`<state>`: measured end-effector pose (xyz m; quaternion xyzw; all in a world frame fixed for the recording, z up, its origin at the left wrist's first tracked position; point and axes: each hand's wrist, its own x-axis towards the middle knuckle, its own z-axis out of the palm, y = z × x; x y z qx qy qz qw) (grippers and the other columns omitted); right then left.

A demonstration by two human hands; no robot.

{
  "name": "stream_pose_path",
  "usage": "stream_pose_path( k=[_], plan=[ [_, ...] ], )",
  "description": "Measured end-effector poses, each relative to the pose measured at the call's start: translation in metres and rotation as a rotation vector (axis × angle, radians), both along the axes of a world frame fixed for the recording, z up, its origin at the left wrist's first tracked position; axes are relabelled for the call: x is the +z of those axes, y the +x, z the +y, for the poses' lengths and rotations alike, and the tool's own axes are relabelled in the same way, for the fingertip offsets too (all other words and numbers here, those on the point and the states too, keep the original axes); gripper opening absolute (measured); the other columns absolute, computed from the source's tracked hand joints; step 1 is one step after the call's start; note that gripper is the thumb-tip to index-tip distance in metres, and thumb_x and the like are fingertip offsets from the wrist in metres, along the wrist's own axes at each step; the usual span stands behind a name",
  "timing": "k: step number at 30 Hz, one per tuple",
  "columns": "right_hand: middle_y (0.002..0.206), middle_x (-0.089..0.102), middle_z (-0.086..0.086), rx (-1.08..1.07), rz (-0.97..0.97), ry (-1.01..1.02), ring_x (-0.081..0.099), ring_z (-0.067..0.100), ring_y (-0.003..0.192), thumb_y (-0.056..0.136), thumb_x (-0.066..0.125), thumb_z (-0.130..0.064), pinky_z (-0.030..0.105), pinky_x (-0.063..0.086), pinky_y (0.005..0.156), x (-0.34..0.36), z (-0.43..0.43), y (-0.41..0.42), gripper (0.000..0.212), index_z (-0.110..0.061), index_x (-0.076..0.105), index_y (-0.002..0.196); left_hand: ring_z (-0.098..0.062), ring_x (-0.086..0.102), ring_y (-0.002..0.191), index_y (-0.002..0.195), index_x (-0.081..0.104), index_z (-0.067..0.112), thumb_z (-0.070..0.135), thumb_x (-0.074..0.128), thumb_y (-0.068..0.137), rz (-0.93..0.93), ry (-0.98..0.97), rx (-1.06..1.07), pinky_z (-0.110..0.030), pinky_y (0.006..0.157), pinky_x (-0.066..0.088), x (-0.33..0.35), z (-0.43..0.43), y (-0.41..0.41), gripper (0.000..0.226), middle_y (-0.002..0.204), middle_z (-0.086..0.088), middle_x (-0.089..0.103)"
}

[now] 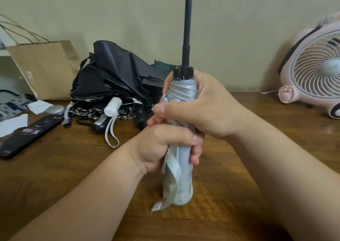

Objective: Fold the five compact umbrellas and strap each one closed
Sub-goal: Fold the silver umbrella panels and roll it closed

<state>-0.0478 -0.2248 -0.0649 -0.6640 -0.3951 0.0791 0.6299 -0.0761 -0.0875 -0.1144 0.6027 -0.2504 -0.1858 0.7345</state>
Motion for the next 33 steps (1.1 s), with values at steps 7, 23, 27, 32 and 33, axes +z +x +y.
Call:
stream_pose_path(
  k=[7, 23, 27, 32, 33],
  plan=[
    [0.082, 0.070, 0.006, -0.594, -0.247, -0.065, 0.071, 0.025, 0.077, 0.080, 0.080, -0.017, 0.043, 0.059, 0.073, 0.000, 0.015, 0.001, 0.025, -0.011, 0.058, 0.092, -0.017, 0.057, 0.048, 0.068, 0.061, 0.005, -0.012, 0.063, 0.074, -0.167, 0.077, 0.671, -0.031, 0.050, 0.049, -0.004, -0.025, 0.003, 0.019, 0.049, -0.005, 0.057],
    [0.105, 0.073, 0.009, 0.022, 0.472, -0.458, 0.073, 0.037, 0.095, 0.077, 0.076, -0.050, 0.055, 0.060, 0.086, -0.022, -0.016, -0.013, 0.056, -0.020, 0.063, 0.122, -0.009, 0.041, 0.052, 0.060, 0.041, 0.020, 0.014, 0.048, 0.078, 0.236, -0.813, 0.295, -0.026, 0.057, 0.045, 0.006, 0.009, 0.013, 0.021, 0.057, 0.007, 0.039],
    [0.090, 0.068, 0.011, 0.040, 0.468, -0.347, 0.069, 0.032, 0.073, 0.092, 0.075, -0.023, 0.040, 0.062, 0.064, -0.039, -0.028, -0.026, 0.040, -0.003, 0.054, 0.119, -0.010, 0.043, 0.052, 0.062, 0.042, 0.020, 0.014, 0.050, 0.079, 0.255, -0.789, 0.337, -0.027, 0.059, 0.047, 0.005, 0.003, 0.013, 0.020, 0.058, 0.007, 0.040],
    [0.087, 0.070, 0.028, 0.175, 0.572, -0.137, 0.071, 0.031, 0.064, 0.097, 0.059, -0.022, 0.037, 0.062, 0.060, -0.049, -0.047, -0.030, 0.026, 0.004, 0.058, 0.099, -0.008, 0.043, 0.052, 0.062, 0.040, 0.021, 0.016, 0.048, 0.082, 0.303, -0.870, 0.243, -0.025, 0.060, 0.044, 0.006, 0.008, 0.014, 0.022, 0.058, 0.009, 0.041],
    [0.090, 0.071, 0.030, 0.153, 0.598, -0.118, 0.073, 0.033, 0.069, 0.095, 0.059, -0.022, 0.038, 0.062, 0.063, -0.048, -0.051, -0.029, 0.029, 0.007, 0.059, 0.097, -0.008, 0.043, 0.052, 0.062, 0.040, 0.021, 0.016, 0.048, 0.081, 0.302, -0.880, 0.252, -0.025, 0.059, 0.043, 0.007, 0.009, 0.015, 0.022, 0.058, 0.009, 0.041]
  ],
)
